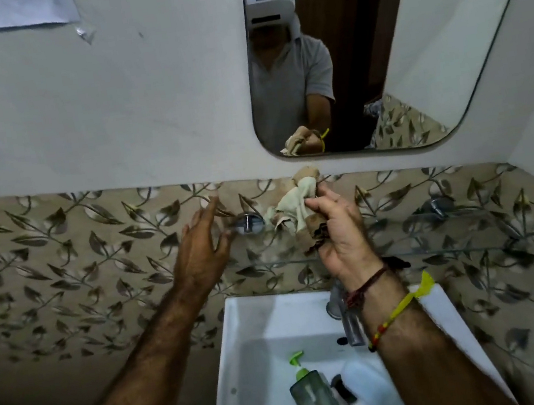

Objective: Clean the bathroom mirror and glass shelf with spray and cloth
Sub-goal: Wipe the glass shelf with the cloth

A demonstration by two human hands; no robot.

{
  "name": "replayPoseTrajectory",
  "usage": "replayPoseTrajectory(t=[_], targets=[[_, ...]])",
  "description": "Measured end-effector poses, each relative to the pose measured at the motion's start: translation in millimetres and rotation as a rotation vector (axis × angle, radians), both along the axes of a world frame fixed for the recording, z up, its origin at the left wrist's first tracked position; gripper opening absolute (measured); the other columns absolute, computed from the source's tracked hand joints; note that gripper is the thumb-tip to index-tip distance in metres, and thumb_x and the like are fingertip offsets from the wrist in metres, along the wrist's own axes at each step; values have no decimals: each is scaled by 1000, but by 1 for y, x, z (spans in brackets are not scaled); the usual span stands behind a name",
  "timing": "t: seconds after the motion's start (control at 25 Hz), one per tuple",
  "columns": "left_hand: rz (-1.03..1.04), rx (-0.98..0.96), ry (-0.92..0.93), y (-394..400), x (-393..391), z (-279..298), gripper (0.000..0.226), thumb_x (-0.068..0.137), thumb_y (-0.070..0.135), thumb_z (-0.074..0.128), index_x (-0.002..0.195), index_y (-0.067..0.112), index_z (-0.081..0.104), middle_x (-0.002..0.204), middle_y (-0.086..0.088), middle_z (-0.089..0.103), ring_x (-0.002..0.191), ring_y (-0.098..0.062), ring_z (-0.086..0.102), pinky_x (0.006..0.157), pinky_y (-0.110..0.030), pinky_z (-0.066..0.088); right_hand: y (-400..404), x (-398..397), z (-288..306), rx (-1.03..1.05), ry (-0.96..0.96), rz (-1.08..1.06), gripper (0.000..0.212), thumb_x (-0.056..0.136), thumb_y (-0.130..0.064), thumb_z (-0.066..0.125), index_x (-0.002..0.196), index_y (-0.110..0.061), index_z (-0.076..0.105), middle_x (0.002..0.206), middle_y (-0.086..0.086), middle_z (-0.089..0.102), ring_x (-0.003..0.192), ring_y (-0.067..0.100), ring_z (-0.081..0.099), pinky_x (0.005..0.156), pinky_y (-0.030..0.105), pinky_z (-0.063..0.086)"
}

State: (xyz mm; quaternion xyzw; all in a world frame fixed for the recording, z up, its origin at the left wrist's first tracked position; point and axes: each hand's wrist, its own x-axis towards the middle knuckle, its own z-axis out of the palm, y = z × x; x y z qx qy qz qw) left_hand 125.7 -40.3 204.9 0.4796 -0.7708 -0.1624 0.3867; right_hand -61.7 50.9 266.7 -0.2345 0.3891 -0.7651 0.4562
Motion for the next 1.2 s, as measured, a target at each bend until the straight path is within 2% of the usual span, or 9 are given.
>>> replayPoseTrajectory(t=[0.16, 0.28, 0.44, 0.68, 0.76, 0.84, 0.96, 1.08, 1.2], targets=[[291, 28, 192, 25, 5, -22, 56, 93, 13, 62, 146, 18, 45, 147, -7, 51, 134, -26, 49, 110, -39, 42, 7, -16, -6, 3, 516, -46, 41, 92, 7, 57, 131, -6, 59, 124, 3, 67, 114, 10, 64, 103, 25, 49], [354, 81, 198, 34, 9, -29, 53, 94, 19, 62, 145, 14, 46, 147, -7, 51, 132, -25, 52, 108, -37, 44, 2, -18, -12, -41, 978, 33, 46, 93, 5, 56, 137, -7, 55, 129, -9, 57, 123, -3, 53, 104, 8, 38], [425, 158, 324, 46, 17, -30, 67, 88, 28, 72, 147, 16, 43, 148, -4, 50, 134, -22, 48, 111, -36, 42, -11, 7, -24, -71, 1198, 130, 47, 93, 3, 52, 138, -12, 56, 135, -4, 60, 126, 2, 51, 102, 4, 34], [416, 277, 399, 34, 42, -37, 111, 68, 48, 85, 155, 25, 20, 162, -4, 27, 147, -23, 28, 116, -42, 33, -69, 57, -44, -54, 1726, 284, 54, 91, 0, 47, 140, -21, 54, 142, 0, 58, 131, 21, 53, 111, 36, 43], [395, 274, 385, 26, 48, -43, 120, 64, 54, 84, 156, 27, 13, 165, -3, 17, 151, -23, 20, 119, -47, 30, -86, 78, -48, -15, 1866, 387, 58, 91, 0, 49, 144, -23, 50, 147, -2, 52, 137, 20, 47, 118, 36, 31], [370, 239, 380, 23, 49, -49, 122, 61, 63, 80, 156, 27, 12, 166, -2, 15, 152, -22, 16, 119, -49, 31, -93, 91, -43, -15, 1900, 483, 60, 90, -2, 53, 145, -25, 48, 153, -3, 45, 144, 15, 37, 124, 41, 12], [323, 196, 361, 19, 54, -54, 123, 60, 74, 68, 156, 25, 10, 166, -3, 14, 154, -21, 11, 120, -47, 29, -85, 92, -44, -44, 1777, 615, 57, 89, 4, 55, 136, -28, 57, 152, -9, 45, 143, 3, 32, 124, 46, 19], [284, 196, 303, 12, 59, -55, 128, 57, 78, 63, 158, 23, 7, 167, -4, 9, 154, -22, 4, 122, -47, 25, -75, 91, -40, -14, 1795, 570, 56, 87, 8, 58, 131, -26, 62, 148, -10, 48, 140, 2, 37, 122, 34, 26], [285, 219, 278, 9, 62, -48, 137, 49, 84, 59, 158, 22, 2, 167, -4, 2, 154, -22, -2, 123, -50, 21, -91, 103, -30, 36, 1865, 464, 54, 87, 8, 59, 133, -19, 60, 150, -4, 47, 144, 12, 36, 119, 22, 21]])
